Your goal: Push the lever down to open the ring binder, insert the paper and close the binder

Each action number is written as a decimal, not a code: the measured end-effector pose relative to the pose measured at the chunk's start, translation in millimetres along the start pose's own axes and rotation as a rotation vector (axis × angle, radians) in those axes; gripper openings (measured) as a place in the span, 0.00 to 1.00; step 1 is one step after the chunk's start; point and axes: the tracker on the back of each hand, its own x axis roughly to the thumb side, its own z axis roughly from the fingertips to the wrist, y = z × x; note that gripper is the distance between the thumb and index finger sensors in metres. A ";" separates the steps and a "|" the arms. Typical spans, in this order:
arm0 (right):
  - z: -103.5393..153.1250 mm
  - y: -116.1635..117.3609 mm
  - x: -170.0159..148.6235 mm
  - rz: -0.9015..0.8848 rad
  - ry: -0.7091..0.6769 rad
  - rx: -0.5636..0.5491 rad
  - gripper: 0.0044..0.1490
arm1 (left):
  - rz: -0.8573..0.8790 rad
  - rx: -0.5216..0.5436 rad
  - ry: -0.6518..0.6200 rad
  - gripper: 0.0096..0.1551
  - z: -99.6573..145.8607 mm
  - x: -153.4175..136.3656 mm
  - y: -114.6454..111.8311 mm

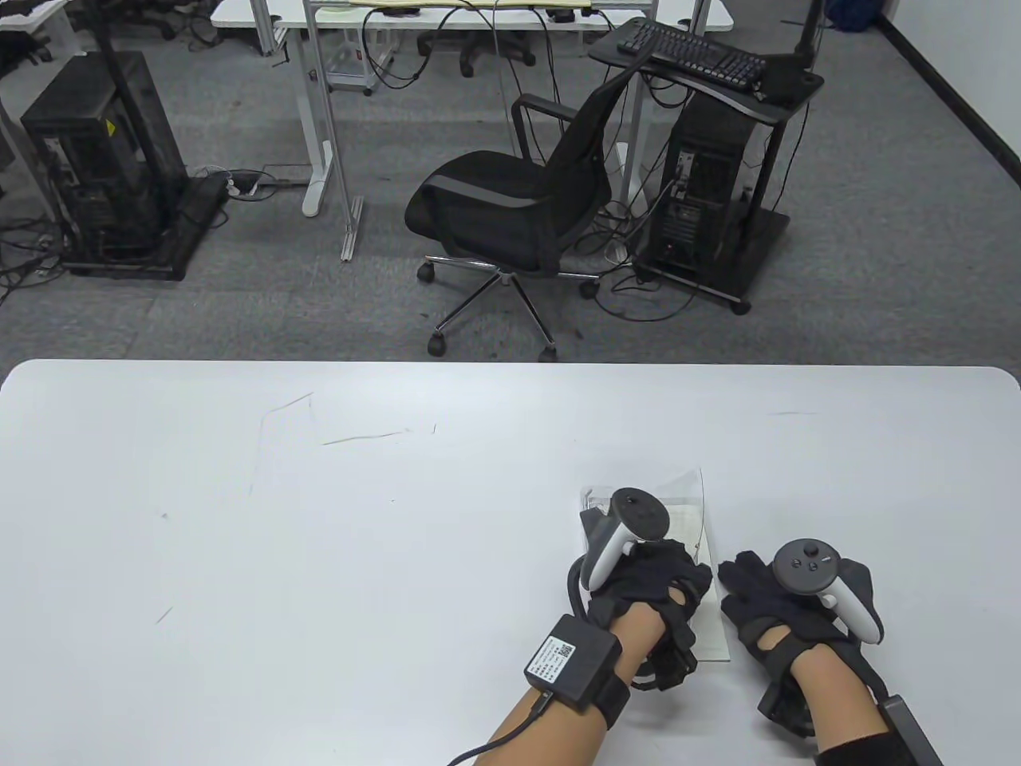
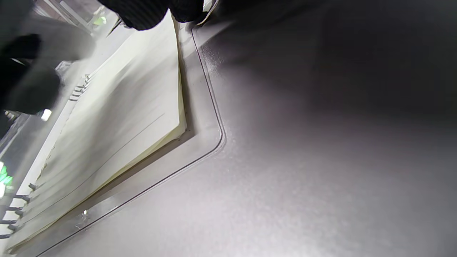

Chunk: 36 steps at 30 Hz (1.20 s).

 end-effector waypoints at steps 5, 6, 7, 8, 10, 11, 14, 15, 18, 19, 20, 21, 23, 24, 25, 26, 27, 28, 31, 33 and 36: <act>-0.1 -0.6 -0.4 -0.014 0.001 0.005 0.40 | -0.125 0.010 0.039 0.21 -7.6 0.9 -20.7; -0.1 -0.5 -0.3 -0.013 0.001 0.005 0.40 | -0.110 0.012 0.041 0.22 -6.4 1.0 -21.0; -0.1 -0.3 -0.4 -0.013 0.000 0.005 0.40 | -0.070 -0.035 0.000 0.23 -5.8 0.7 -21.5; 0.0 0.0 -0.3 -0.013 0.000 0.004 0.40 | -0.028 -0.097 -0.044 0.26 -5.2 -0.2 -21.9; 0.1 0.7 -0.4 -0.004 0.001 0.002 0.40 | 0.093 -0.193 -0.101 0.28 2.3 -7.0 -17.8; 0.0 0.8 -0.2 -0.003 0.000 0.003 0.40 | 0.149 -0.181 -0.142 0.30 10.8 -11.4 -11.4; -0.1 0.9 -0.1 -0.003 0.001 0.003 0.40 | 0.115 -0.050 -0.231 0.31 36.0 -23.8 15.2; 0.0 1.0 -0.4 -0.004 0.000 0.004 0.40 | 0.064 0.003 -0.255 0.31 44.1 -30.2 25.4; 0.4 1.5 -0.9 -0.005 -0.005 0.000 0.40 | -0.139 0.100 -0.221 0.33 61.3 -61.4 43.8; 0.5 1.3 -1.2 -0.004 -0.005 0.001 0.40 | -0.189 0.096 -0.200 0.35 62.5 -70.8 43.0; 0.2 1.3 -1.4 -0.010 -0.005 0.003 0.40 | -0.247 0.067 -0.178 0.37 62.4 -85.1 37.7; 0.1 1.2 -1.6 -0.017 -0.005 0.006 0.40 | -0.263 0.031 -0.169 0.39 61.7 -94.1 31.2; 0.3 1.5 -1.7 -0.021 -0.005 0.008 0.40 | -0.253 -0.030 -0.145 0.43 59.9 -106.6 17.3; 0.6 1.7 -1.7 -0.020 -0.006 0.006 0.40 | -0.232 -0.037 -0.157 0.44 58.4 -109.3 12.3; 0.7 2.1 -1.8 -0.017 -0.008 0.003 0.40 | -0.214 -0.039 -0.171 0.44 56.1 -111.8 6.5; 0.8 2.2 -2.0 -0.013 -0.011 0.001 0.40 | -0.217 -0.041 -0.172 0.44 53.6 -113.2 2.2; 0.9 2.3 -2.3 -0.010 -0.013 -0.002 0.40 | -0.238 -0.051 -0.163 0.45 51.1 -114.3 -2.3; 1.0 2.2 -2.7 -0.010 -0.017 -0.004 0.40 | -0.256 -0.073 -0.167 0.45 49.2 -114.7 -5.3; 1.7 0.4 -3.5 -0.023 -0.031 -0.006 0.40 | -0.249 -0.052 -0.170 0.46 48.0 -114.2 -9.5; 3.4 -2.8 -3.5 -0.034 -0.043 -0.015 0.40 | -0.270 -0.056 -0.164 0.46 48.0 -114.1 -10.2; 10.0 -9.7 -5.6 -0.100 -0.057 -0.050 0.41 | -0.264 -0.058 -0.163 0.46 48.1 -115.3 -9.4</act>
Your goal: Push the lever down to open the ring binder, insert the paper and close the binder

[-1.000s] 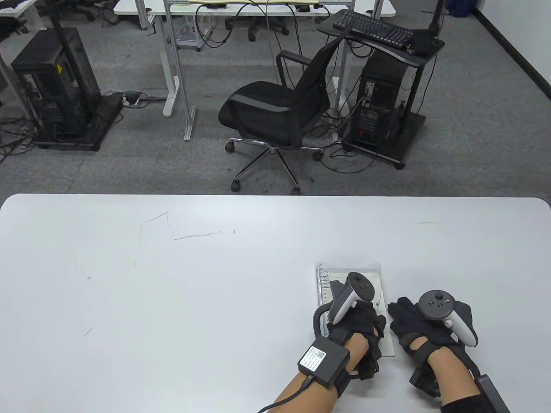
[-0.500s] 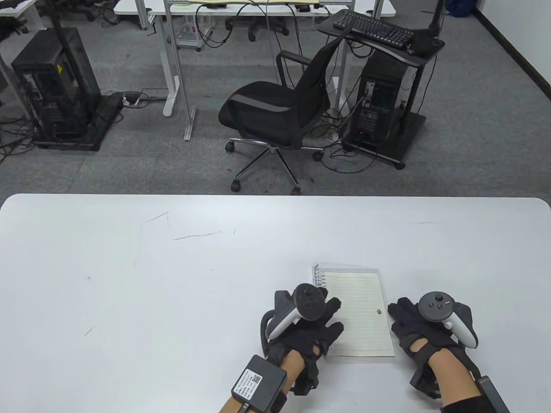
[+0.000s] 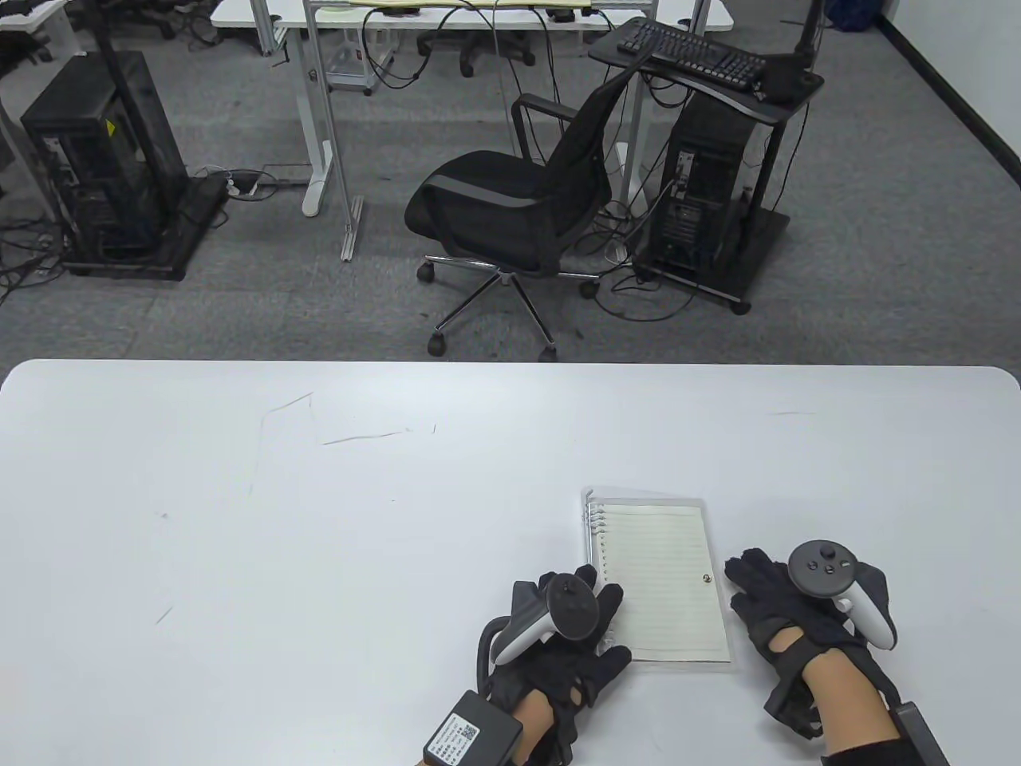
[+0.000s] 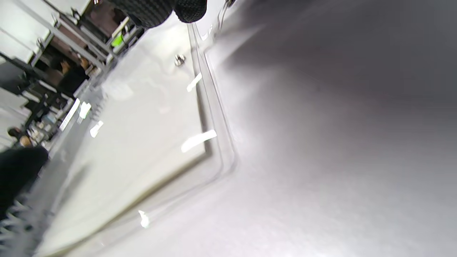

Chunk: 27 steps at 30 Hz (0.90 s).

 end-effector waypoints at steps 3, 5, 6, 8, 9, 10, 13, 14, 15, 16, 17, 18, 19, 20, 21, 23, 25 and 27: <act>6.9 -7.3 -7.2 -0.022 0.049 -0.072 0.44 | 0.012 -0.006 -0.001 0.46 0.2 -2.4 0.5; 8.9 -8.0 -15.8 0.024 0.149 -0.090 0.48 | 0.014 -0.009 -0.001 0.46 0.4 -3.9 1.0; 8.3 -7.4 -18.3 0.036 0.172 -0.093 0.48 | 0.015 -0.010 -0.001 0.46 0.4 -4.3 1.1; 5.1 -4.2 -22.0 0.054 0.195 -0.083 0.48 | 0.017 -0.013 -0.002 0.46 0.6 -4.2 1.1; 3.4 -1.6 -22.1 0.047 0.197 -0.056 0.48 | 0.014 -0.013 -0.002 0.46 0.6 -4.0 1.0; 2.2 -0.2 -21.1 0.044 0.188 -0.054 0.47 | 0.011 -0.012 -0.001 0.46 1.1 -3.8 1.3; -1.6 4.4 -15.5 -0.004 0.105 -0.038 0.46 | 0.008 -0.011 0.000 0.46 1.0 -3.8 1.2; -2.2 7.0 -12.3 -0.033 0.072 -0.031 0.47 | 0.006 -0.010 0.000 0.46 1.1 -3.6 1.2; -2.6 8.6 -10.2 -0.045 0.052 -0.030 0.47 | 0.005 -0.010 0.000 0.46 1.1 -3.6 1.1; -3.4 11.9 -6.3 -0.048 0.022 -0.026 0.47 | 0.005 -0.010 0.000 0.46 1.1 -3.4 1.2; -4.0 15.5 -2.1 -0.028 -0.004 -0.023 0.47 | 0.007 -0.013 -0.001 0.46 1.0 -3.2 1.2; -4.6 18.7 1.0 -0.006 -0.024 -0.023 0.47 | 0.007 -0.013 -0.001 0.46 1.0 -3.1 1.1; -5.9 23.6 5.6 0.032 -0.051 -0.014 0.48 | 0.007 -0.015 -0.001 0.46 0.9 -3.0 1.0; -6.9 27.5 8.8 0.057 -0.064 -0.004 0.48 | 0.006 -0.015 -0.001 0.46 1.0 -2.8 0.9; -8.2 33.6 13.2 0.102 -0.068 0.020 0.49 | 0.005 -0.015 -0.001 0.46 0.9 -2.5 0.7; -8.7 41.1 18.6 0.190 -0.052 0.031 0.50 | 0.004 -0.016 -0.002 0.46 0.9 -2.3 0.6; -8.6 45.7 22.9 0.291 -0.027 0.015 0.51 | 0.004 -0.017 -0.002 0.46 0.9 -2.1 0.6; -8.4 48.0 26.2 0.365 -0.003 -0.002 0.51 | 0.002 -0.017 -0.002 0.46 1.0 -1.9 0.5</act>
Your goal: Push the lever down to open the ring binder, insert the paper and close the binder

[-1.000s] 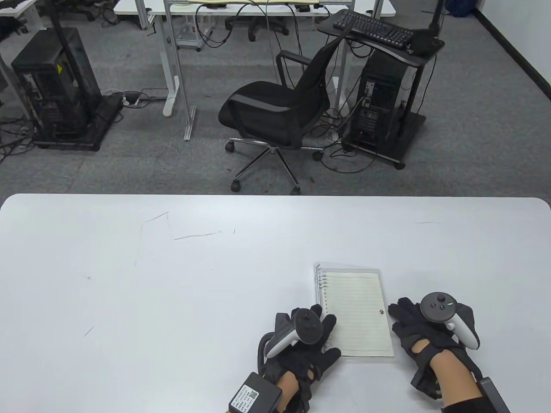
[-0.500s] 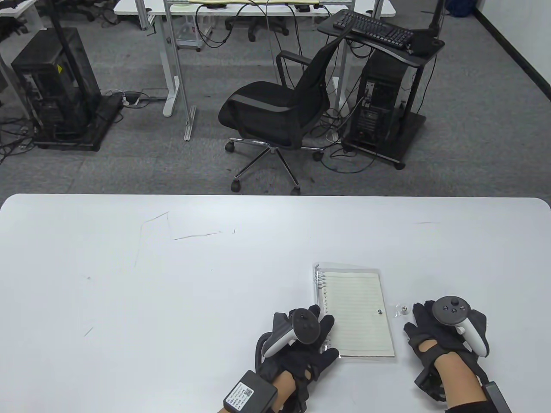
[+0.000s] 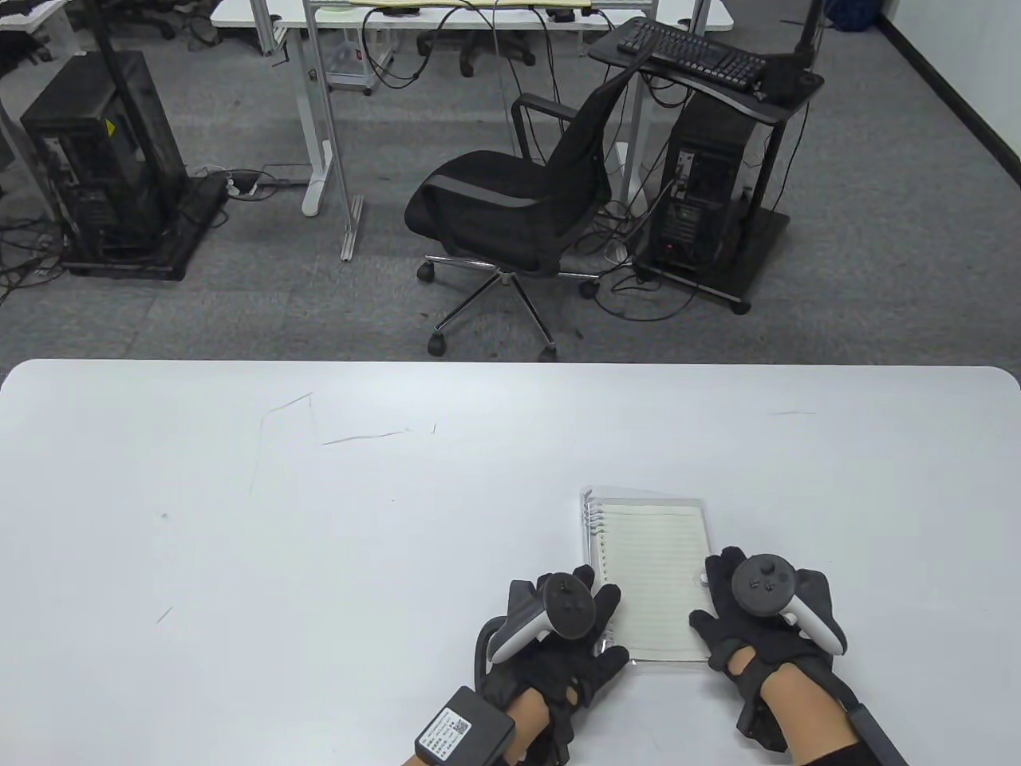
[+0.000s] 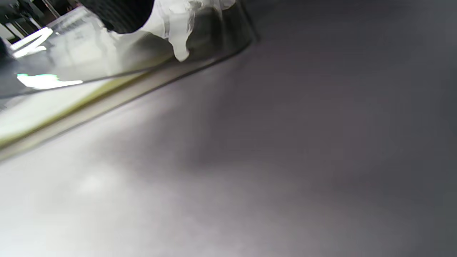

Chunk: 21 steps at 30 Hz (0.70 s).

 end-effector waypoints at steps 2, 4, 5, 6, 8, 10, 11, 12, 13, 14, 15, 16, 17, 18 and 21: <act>-1.0 1.3 4.5 0.048 0.016 -0.008 0.51 | 0.000 -0.001 0.000 0.46 -0.2 0.2 -0.1; -1.4 2.2 8.9 0.107 0.045 -0.010 0.51 | 0.001 -0.003 -0.001 0.46 -0.3 0.4 -0.1; -2.3 1.7 11.9 0.153 0.064 -0.010 0.52 | 0.000 -0.003 -0.001 0.46 -0.3 0.5 -0.3; -3.3 1.2 14.2 0.178 0.080 -0.015 0.52 | -0.001 -0.002 -0.001 0.46 -0.2 0.6 -0.3; -5.3 1.4 18.0 0.186 0.092 -0.018 0.50 | -0.001 -0.002 -0.001 0.46 -0.3 0.7 -0.4; -6.0 2.0 22.2 0.206 0.095 -0.034 0.49 | -0.003 -0.002 0.000 0.46 -0.3 0.9 -0.4; -6.3 2.6 26.0 0.243 0.089 -0.041 0.48 | -0.004 -0.001 0.000 0.46 -0.2 0.8 -0.4; -6.8 4.2 29.8 0.283 0.089 -0.046 0.48 | -0.004 -0.001 0.001 0.46 -0.1 0.8 -0.4; -7.5 5.3 33.3 0.333 0.090 -0.047 0.48 | -0.004 0.000 0.001 0.46 -0.1 0.8 -0.4; -7.3 7.0 39.7 0.403 0.107 -0.052 0.48 | -0.004 0.000 0.002 0.46 -0.1 1.0 -0.3; -7.2 7.4 44.7 0.459 0.109 -0.055 0.48 | -0.004 -0.002 0.003 0.46 -0.2 1.2 -0.2; -8.7 9.3 46.9 0.521 0.101 -0.054 0.48 | -0.003 -0.006 0.005 0.46 -0.1 1.3 0.4; -9.2 9.9 46.2 0.527 0.111 -0.061 0.48 | 0.001 -0.010 0.003 0.46 0.0 1.2 1.3; -9.1 8.4 44.3 0.466 0.126 -0.067 0.48 | 0.015 -0.009 0.001 0.45 0.4 0.9 2.3; -8.4 -1.8 32.3 0.246 0.109 -0.046 0.45 | 0.058 -0.002 -0.010 0.45 2.9 -1.4 8.3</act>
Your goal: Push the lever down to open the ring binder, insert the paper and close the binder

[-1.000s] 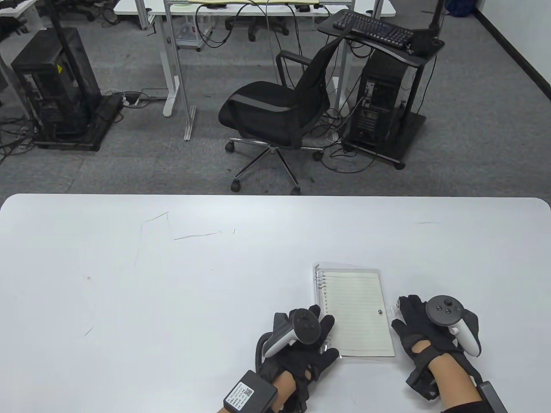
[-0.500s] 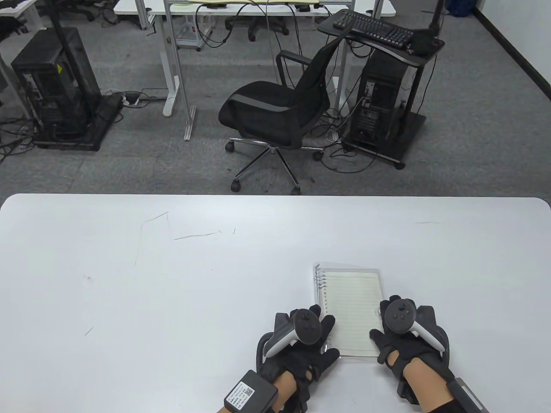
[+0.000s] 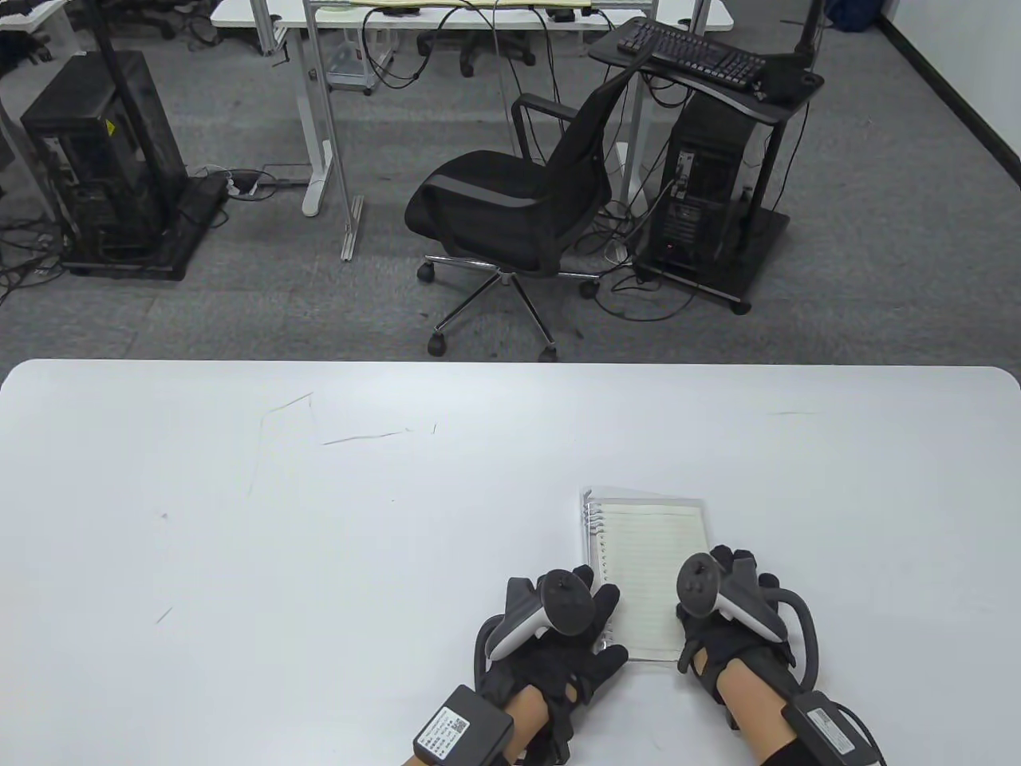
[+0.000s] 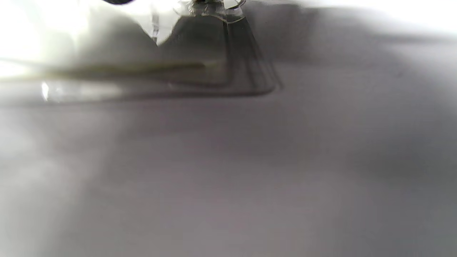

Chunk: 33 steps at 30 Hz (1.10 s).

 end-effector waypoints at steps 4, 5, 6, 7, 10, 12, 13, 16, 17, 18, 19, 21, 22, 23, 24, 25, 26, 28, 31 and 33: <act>3.2 -12.6 -39.3 -0.285 -0.124 0.021 0.48 | 0.151 0.005 -0.057 0.43 21.7 -2.1 45.9; 7.5 -18.5 -50.5 -0.342 -0.172 -0.019 0.49 | 0.219 0.044 -0.067 0.43 31.0 -6.0 62.8; 13.0 -25.5 -61.2 -0.373 -0.190 -0.069 0.50 | 0.271 0.083 -0.055 0.43 40.7 -12.1 78.0; 16.6 -29.9 -67.1 -0.383 -0.192 -0.082 0.51 | 0.286 0.102 -0.046 0.43 46.1 -16.8 86.3; 30.8 -45.3 -83.4 -0.406 -0.152 -0.108 0.51 | 0.293 0.145 0.111 0.44 70.0 -48.9 109.9; 36.1 -49.0 -87.1 -0.434 -0.151 -0.111 0.51 | 0.307 0.201 0.190 0.45 80.0 -73.8 111.9; 38.0 -49.8 -87.5 -0.452 -0.152 -0.114 0.51 | 0.328 0.227 0.213 0.45 83.7 -88.6 109.1; 38.8 -48.4 -84.7 -0.454 -0.169 -0.095 0.50 | 0.349 0.263 0.270 0.46 86.7 -119.9 94.4; 38.5 -47.9 -83.6 -0.453 -0.168 -0.089 0.50 | 0.330 0.255 0.288 0.46 86.5 -123.1 92.4; 38.3 -46.7 -81.9 -0.452 -0.173 -0.076 0.50 | 0.299 0.200 0.293 0.46 84.9 -126.9 90.7; 37.9 -45.7 -81.0 -0.451 -0.179 -0.071 0.50 | 0.299 0.175 0.297 0.46 83.8 -128.1 90.1; 36.8 -43.4 -79.5 -0.453 -0.182 -0.048 0.50 | 0.313 0.206 0.294 0.46 80.7 -125.7 86.9; 36.4 -43.0 -79.4 -0.454 -0.182 -0.042 0.49 | 0.298 0.197 0.291 0.45 79.5 -124.1 85.8; 36.1 -42.3 -79.7 -0.456 -0.180 -0.036 0.49 | 0.277 0.181 0.295 0.45 79.1 -122.7 84.9; 35.9 -41.9 -80.1 -0.460 -0.180 -0.034 0.49 | 0.262 0.179 0.296 0.45 78.7 -121.7 84.0; 35.9 -41.5 -80.4 -0.465 -0.178 -0.035 0.49 | 0.260 0.183 0.293 0.45 78.2 -121.3 83.2; 35.9 -41.1 -80.5 -0.471 -0.178 -0.034 0.49 | 0.261 0.184 0.292 0.45 78.1 -121.0 82.8; 36.0 -40.4 -79.4 -0.471 -0.180 -0.027 0.49 | 0.263 0.182 0.292 0.45 78.5 -120.9 82.5; 34.4 -37.6 -77.5 -0.467 -0.183 -0.011 0.49 | 0.275 0.188 0.283 0.45 79.8 -119.9 83.8; 33.2 -35.4 -76.4 -0.466 -0.183 0.006 0.49 | 0.281 0.201 0.274 0.43 81.4 -118.9 85.2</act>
